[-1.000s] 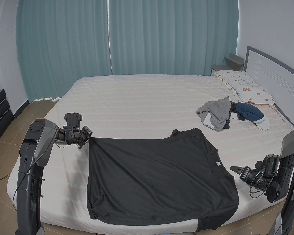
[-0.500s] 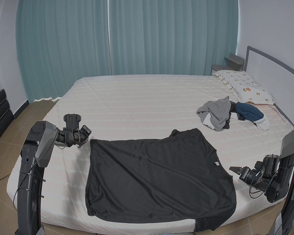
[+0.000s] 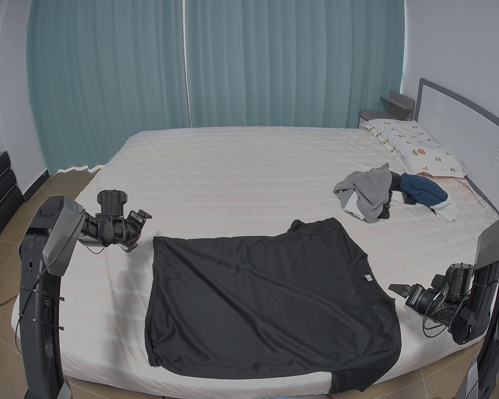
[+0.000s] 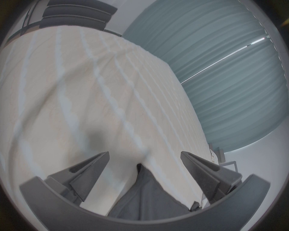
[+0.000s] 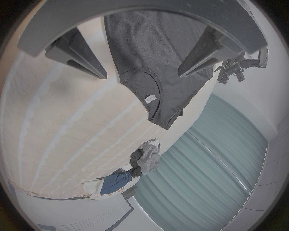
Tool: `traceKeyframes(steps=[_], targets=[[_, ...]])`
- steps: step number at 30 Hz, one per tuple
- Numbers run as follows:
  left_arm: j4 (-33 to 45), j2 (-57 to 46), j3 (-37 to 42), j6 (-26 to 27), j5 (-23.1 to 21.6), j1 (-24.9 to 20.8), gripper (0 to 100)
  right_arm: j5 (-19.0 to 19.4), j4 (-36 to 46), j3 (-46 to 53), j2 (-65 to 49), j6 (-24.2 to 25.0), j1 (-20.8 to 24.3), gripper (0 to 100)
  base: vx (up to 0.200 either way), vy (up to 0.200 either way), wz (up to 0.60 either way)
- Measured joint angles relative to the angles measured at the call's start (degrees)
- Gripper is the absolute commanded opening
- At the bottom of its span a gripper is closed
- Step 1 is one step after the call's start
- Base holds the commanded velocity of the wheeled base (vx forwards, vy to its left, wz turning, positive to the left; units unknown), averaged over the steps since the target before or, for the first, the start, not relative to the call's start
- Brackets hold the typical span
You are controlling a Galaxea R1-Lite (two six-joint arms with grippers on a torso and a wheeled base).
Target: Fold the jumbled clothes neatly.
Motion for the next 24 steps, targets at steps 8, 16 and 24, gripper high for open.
traceKeyframes(steps=[8, 16, 24], targets=[[-5.8, -10.4, 21.3, -0.4, -4.6, 0.6, 100, 0.1, 0.0, 0.1, 0.0, 0.9, 0.6, 100, -0.125, 0.000, 0.00], [-14.5, -20.3, 43.4, 1.4, -6.7, -0.5, 100, 0.1, 0.0, 0.2, 0.3, 1.3, 1.0, 100, -0.100, 0.000, 0.00], [-25.3, -28.2, 65.5, 7.9, -6.9, -5.4, 100, 0.2, 0.0, 0.5, 0.5, 1.6, 1.5, 100, 0.000, 0.000, 0.00]])
